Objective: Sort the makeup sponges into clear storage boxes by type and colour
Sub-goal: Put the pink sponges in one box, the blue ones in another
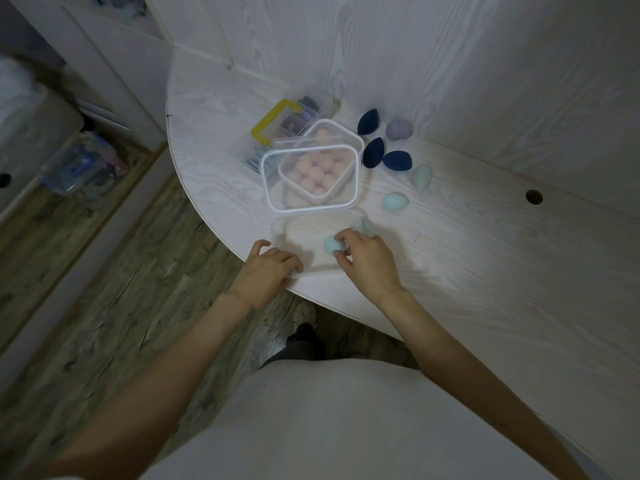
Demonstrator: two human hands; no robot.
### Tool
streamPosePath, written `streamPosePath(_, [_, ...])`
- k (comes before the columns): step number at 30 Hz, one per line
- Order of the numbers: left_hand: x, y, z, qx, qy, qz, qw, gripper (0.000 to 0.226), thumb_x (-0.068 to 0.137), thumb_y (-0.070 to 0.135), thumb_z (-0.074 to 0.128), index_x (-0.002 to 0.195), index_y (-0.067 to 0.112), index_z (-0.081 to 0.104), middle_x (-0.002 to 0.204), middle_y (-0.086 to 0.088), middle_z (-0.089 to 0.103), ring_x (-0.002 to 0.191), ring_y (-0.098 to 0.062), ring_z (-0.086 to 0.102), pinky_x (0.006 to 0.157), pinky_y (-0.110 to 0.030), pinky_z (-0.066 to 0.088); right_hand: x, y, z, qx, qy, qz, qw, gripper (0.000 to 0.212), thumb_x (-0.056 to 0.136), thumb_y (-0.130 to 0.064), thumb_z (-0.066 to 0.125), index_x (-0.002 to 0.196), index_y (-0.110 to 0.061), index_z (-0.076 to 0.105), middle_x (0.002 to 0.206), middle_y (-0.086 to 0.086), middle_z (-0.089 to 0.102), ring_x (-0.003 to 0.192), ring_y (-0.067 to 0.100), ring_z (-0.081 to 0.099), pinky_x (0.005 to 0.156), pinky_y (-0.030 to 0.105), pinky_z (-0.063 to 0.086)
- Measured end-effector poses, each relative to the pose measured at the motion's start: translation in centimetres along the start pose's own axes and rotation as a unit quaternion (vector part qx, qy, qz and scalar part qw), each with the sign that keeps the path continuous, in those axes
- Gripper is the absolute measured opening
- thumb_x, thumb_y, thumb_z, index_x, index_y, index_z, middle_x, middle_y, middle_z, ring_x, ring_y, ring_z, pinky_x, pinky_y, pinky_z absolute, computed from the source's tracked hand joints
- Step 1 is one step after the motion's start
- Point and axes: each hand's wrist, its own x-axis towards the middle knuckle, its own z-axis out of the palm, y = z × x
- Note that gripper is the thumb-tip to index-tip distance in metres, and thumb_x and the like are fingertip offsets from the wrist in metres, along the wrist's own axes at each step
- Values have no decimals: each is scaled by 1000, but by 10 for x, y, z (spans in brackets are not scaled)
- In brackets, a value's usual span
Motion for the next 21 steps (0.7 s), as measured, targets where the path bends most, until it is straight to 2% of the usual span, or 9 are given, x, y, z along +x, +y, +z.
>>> streamPosePath(3, [7,13,2,3,15,-29,999,54,57,10,82,107,17,63,89,-2,71,79,-23,66,94,-41,27,15,-15,9,-76,-62,-12,995,22,90,-31,56,105,-15,60,94,1,68,85,19,62,84,32,36])
streamPosePath(5, [12,16,4,-13,26,-52,998,62,64,12,77,122,13,55,99,-7,69,87,-26,66,99,-43,26,25,-22,15,-115,-81,0,990,21,90,-32,55,103,-16,59,96,1,67,87,19,61,84,31,34])
streamPosePath(7, [14,16,5,-16,48,-56,997,69,62,14,79,126,10,53,109,-8,66,89,-24,66,101,-40,28,32,-25,20,-130,-94,19,987,21,90,-33,56,102,-16,59,98,2,66,89,19,61,83,32,35])
streamPosePath(9, [16,16,5,-4,63,-53,997,70,56,16,82,121,9,58,109,-8,66,86,-23,67,98,-37,36,37,-28,24,-107,-118,37,987,21,88,-32,58,100,-15,63,97,2,68,90,20,61,85,32,39])
streamPosePath(14, [15,17,4,-48,36,-61,996,47,77,18,65,123,23,58,114,3,66,101,-22,58,99,-38,26,37,-19,13,38,-180,77,980,21,87,-31,60,87,-14,71,82,3,70,77,19,63,74,40,52])
streamPosePath(16, [15,17,2,-58,23,-71,995,45,81,21,61,125,28,56,120,8,63,108,-19,53,98,-34,21,34,-7,-5,78,-126,66,987,17,89,-25,58,90,-14,70,83,-1,70,74,14,62,73,36,53])
streamPosePath(19, [17,18,-2,-60,-2,-80,995,45,86,23,56,130,31,51,129,12,56,114,-16,49,101,-32,16,28,21,-31,96,-6,113,989,18,92,-18,56,106,-15,65,94,-5,65,80,10,59,73,22,47])
streamPosePath(21, [17,19,-5,-44,-19,-82,996,47,87,22,54,133,32,47,134,12,52,116,-16,47,104,-35,14,29,44,-30,61,23,147,987,22,93,-15,53,112,-14,63,105,2,65,89,16,60,77,26,47])
